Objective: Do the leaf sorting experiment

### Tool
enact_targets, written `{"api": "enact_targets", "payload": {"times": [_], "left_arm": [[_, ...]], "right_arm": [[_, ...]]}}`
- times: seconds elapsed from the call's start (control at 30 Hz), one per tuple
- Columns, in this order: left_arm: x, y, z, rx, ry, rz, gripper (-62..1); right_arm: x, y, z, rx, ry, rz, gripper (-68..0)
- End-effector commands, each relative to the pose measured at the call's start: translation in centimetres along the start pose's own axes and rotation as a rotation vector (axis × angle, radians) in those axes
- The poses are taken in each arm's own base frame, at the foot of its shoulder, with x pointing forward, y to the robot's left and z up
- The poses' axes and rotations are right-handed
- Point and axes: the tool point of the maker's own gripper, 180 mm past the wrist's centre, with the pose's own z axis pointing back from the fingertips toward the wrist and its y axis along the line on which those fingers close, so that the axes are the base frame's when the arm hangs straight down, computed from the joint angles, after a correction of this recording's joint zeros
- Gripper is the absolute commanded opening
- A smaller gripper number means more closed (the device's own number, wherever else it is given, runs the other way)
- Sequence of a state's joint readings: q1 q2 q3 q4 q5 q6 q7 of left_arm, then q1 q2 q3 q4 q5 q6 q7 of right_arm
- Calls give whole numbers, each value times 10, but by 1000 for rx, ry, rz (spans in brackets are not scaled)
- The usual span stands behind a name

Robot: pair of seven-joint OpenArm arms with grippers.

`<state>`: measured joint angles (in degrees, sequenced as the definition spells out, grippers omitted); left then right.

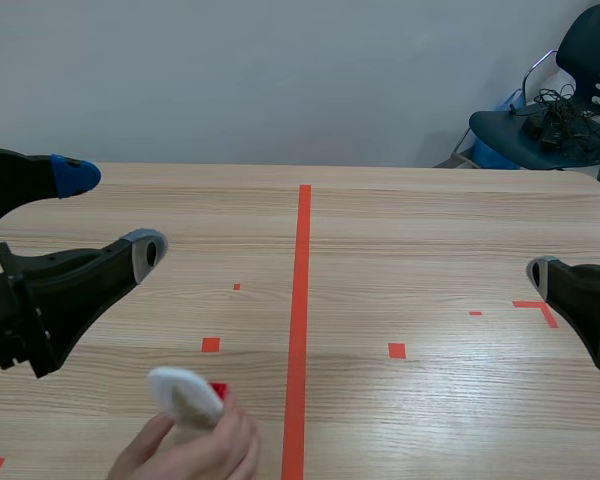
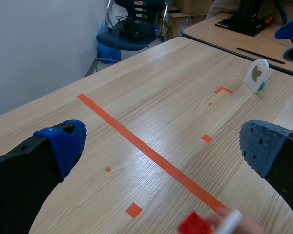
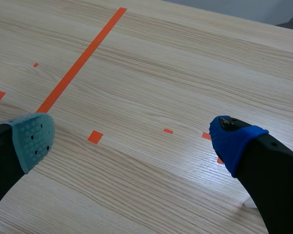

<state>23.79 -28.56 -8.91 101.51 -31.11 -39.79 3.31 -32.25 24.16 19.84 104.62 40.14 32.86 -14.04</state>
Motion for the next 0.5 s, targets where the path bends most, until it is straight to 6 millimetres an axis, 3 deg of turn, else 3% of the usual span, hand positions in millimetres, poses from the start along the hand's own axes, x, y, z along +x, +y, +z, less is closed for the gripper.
{"api": "enact_targets", "payload": {"times": [0.0, 0.47], "left_arm": [[1, 4, 0, 7, -15, 8, 14], [0, 4, 0, 7, -10, 4, 14]], "right_arm": [[10, -4, 0, -4, -30, 10, 4], [10, -4, 0, -4, -31, 10, 4]]}}
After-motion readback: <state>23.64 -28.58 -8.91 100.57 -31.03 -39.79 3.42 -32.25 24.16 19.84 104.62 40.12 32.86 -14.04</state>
